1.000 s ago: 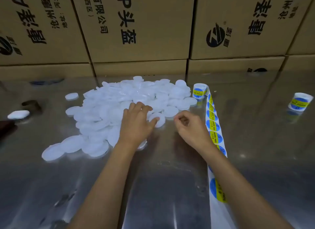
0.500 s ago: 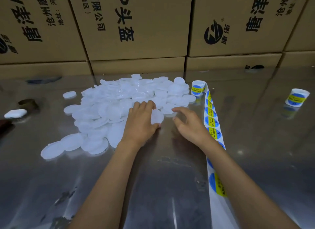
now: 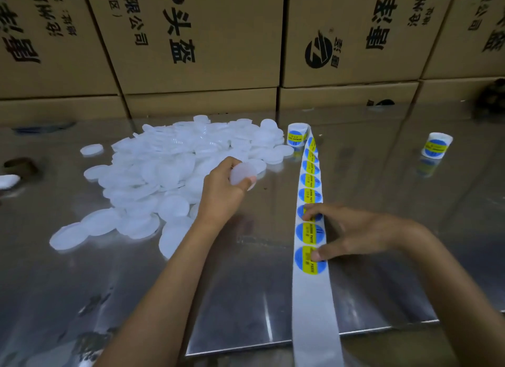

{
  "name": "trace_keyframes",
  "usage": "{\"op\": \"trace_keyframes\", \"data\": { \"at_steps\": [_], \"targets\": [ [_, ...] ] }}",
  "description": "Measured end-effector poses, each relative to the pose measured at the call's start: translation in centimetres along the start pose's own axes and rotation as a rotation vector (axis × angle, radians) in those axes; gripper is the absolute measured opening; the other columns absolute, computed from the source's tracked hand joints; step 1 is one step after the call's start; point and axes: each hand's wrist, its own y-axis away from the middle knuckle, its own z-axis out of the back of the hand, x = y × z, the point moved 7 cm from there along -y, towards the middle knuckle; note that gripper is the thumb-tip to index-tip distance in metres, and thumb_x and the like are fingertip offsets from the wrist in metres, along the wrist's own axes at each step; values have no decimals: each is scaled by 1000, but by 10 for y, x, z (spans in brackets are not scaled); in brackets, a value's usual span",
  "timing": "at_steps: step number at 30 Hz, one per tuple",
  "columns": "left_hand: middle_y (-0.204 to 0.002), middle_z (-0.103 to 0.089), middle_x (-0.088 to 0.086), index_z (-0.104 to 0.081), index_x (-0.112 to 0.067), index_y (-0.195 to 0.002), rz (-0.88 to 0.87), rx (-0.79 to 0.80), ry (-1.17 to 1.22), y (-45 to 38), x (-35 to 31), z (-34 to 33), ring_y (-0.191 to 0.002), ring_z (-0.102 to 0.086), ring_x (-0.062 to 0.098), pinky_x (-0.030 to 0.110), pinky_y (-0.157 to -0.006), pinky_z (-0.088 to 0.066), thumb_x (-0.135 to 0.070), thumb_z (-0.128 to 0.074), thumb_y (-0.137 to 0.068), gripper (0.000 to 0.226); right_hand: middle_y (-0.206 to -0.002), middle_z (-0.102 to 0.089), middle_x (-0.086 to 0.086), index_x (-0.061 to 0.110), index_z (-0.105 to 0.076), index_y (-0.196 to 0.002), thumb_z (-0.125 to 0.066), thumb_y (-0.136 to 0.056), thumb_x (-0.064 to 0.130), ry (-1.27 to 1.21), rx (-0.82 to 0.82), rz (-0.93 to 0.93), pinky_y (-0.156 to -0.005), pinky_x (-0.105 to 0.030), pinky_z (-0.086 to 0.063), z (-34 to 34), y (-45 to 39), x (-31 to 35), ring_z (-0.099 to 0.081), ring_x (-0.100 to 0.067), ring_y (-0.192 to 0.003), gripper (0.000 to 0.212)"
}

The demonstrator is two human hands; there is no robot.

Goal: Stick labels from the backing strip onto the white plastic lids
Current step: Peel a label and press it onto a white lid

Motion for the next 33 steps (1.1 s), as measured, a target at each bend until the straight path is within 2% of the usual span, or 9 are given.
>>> {"op": "trace_keyframes", "data": {
  "at_steps": [2, 5, 9, 11, 14, 20, 24, 29, 33],
  "targets": [
    [-93, -67, -4, -61, -18, -94, 75, 38, 193, 3, -2, -4, -72, -61, 11, 11, -54, -47, -20, -74, -90, 14, -151, -37, 18, 41, -44, -139, -80, -71, 57, 20, -91, 66, -118, -32, -28, 3, -11, 7, -35, -6, -140, 78],
    [-104, -70, 20, -63, -1, -103, 175, 137, 442, 10, -3, -14, -68, -67, 18, 15, -56, -51, -10, -67, -95, 13, -156, -27, 18, 38, -48, -141, -78, -79, 47, 26, -174, 134, -122, -32, -16, 7, -28, 19, -18, -3, -146, 69],
    [-119, -66, 17, -58, 0, -118, 285, 271, 680, 16, -4, -35, -107, -69, 34, 38, -86, -61, -13, -58, -101, 22, -149, -37, 16, 36, -55, -137, -79, -80, 43, -10, -263, 182, -119, -30, -20, 9, -42, 23, -25, -8, -141, 62],
    [-125, -66, 20, -51, -1, -129, 352, 368, 773, 19, -4, -48, -110, -70, 33, 46, -96, -57, -17, -52, -104, 30, -141, -44, 19, 33, -57, -135, -82, -78, 39, -60, -307, 222, -116, -26, -26, 9, -44, 23, -33, -7, -136, 62],
    [-120, -68, 27, -39, -2, -140, 382, 464, 745, 21, -2, -60, -103, -73, 32, 41, -97, -57, -23, -44, -108, 39, -130, -52, 20, 32, -58, -126, -87, -71, 37, -176, -395, 246, -111, -27, -33, 8, -40, 19, -40, -6, -128, 61],
    [-103, -72, 21, -43, 0, -133, 350, 477, 694, 14, 1, -66, -91, -76, 24, 27, -80, -61, -22, -40, -109, 33, -109, -56, 26, 36, -67, -98, -86, -69, 43, -143, -551, 296, -108, -33, -33, 2, -32, 29, -46, -2, -113, 36],
    [-103, -73, 22, -46, -4, -129, 380, 461, 690, 12, 5, -67, -94, -76, 26, 29, -82, -61, -21, -40, -109, 27, -110, -55, 29, 42, -65, -99, -83, -73, 44, -119, -528, 263, -109, -37, -28, -1, -34, 30, -45, 0, -116, 32],
    [-101, -75, 20, -47, -7, -130, 412, 465, 693, 13, 9, -67, -97, -75, 29, 36, -91, -59, -21, -43, -108, 26, -105, -57, 23, 31, -71, -102, -82, -78, 33, -105, -573, 247, -105, -40, -32, 1, -34, 33, -48, -4, -107, 25],
    [-118, -69, 26, -49, -2, -130, 426, 453, 715, 13, 9, -66, -104, -72, 33, 43, -98, -56, -15, -45, -107, 27, -101, -56, 28, 26, -74, -101, -84, -76, 21, -127, -634, 320, -93, -23, -36, 3, -28, 41, -48, 2, -98, 27]
  ]
}}
